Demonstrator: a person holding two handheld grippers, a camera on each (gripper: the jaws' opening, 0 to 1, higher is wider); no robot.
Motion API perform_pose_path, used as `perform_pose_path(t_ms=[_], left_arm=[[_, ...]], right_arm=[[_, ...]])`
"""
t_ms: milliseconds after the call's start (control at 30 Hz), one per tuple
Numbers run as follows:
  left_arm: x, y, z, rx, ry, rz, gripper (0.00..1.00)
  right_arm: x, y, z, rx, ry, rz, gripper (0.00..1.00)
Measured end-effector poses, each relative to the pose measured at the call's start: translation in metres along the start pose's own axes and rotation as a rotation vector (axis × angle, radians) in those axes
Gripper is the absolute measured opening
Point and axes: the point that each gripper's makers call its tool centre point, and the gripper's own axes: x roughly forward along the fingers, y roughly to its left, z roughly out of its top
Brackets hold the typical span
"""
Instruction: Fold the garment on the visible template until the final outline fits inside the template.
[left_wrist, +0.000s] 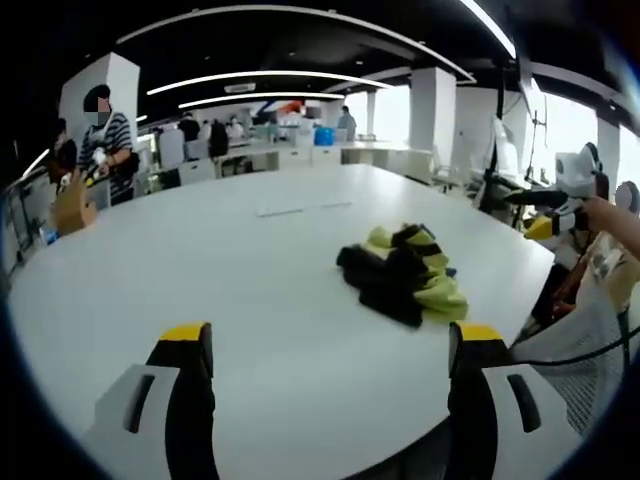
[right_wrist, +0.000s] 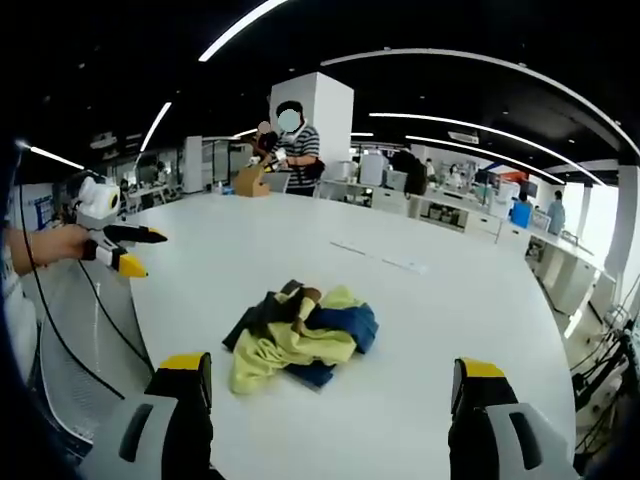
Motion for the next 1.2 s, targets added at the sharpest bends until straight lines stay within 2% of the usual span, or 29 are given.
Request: perform_pose_path(t_ms=[533, 1033, 1200], left_arm=[[0.003, -0.002, 0.002, 0.001, -0.002, -0.017, 0.93], [0.012, -0.009, 0.005, 0.025, -0.004, -0.05, 0.9], [0.023, -0.019, 0.007, 0.017, -0.017, -0.079, 0.86]], right_arm=[[0.0, 0.001, 0.001, -0.006, 0.002, 0.009, 0.99], [0.014, 0.001, 0.002, -0.009, -0.003, 0.041, 0.99], [0.023, 0.001, 0.004, 0.008, -0.037, 0.056, 0.88]])
